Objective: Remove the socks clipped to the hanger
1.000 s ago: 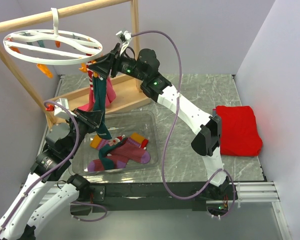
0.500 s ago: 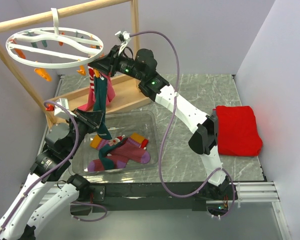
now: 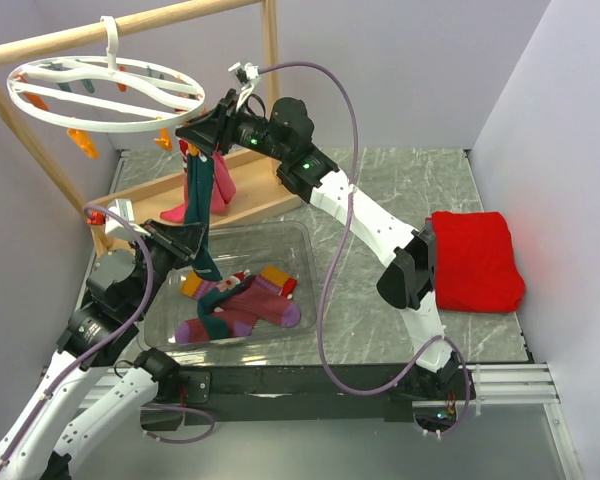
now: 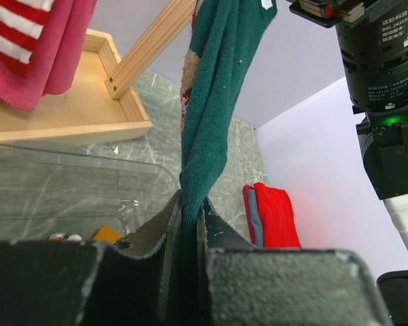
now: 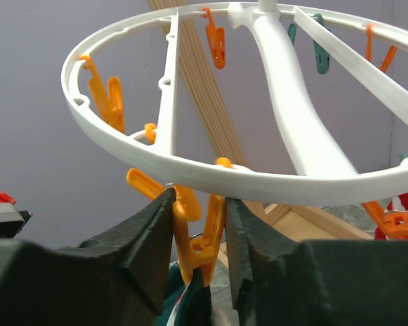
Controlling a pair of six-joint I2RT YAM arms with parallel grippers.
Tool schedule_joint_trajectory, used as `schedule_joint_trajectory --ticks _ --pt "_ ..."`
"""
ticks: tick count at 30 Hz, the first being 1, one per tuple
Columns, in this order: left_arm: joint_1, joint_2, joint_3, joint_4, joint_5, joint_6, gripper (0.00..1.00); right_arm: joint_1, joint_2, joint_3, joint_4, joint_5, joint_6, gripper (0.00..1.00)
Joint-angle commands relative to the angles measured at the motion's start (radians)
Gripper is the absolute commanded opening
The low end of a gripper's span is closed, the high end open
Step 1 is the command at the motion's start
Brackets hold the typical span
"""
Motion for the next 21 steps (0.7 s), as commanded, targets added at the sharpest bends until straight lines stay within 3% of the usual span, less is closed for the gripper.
schedule_joint_trajectory --ticks 1,9,17,21 --pt "0.001 -0.004 0.018 -0.028 0.017 -0.007 0.13 -0.011 -0.031 0.013 0.090 -0.024 -0.001 0.44" --pt "0.001 -0.022 0.048 -0.040 0.039 -0.013 0.13 -0.011 -0.004 0.024 0.131 -0.080 0.025 0.62" --pt "0.002 -0.028 0.048 -0.042 0.037 -0.011 0.14 -0.014 0.019 0.050 0.203 -0.126 0.080 0.63" --pt "0.001 -0.028 0.045 -0.040 0.043 -0.013 0.13 -0.014 0.031 0.050 0.240 -0.150 0.107 0.59"
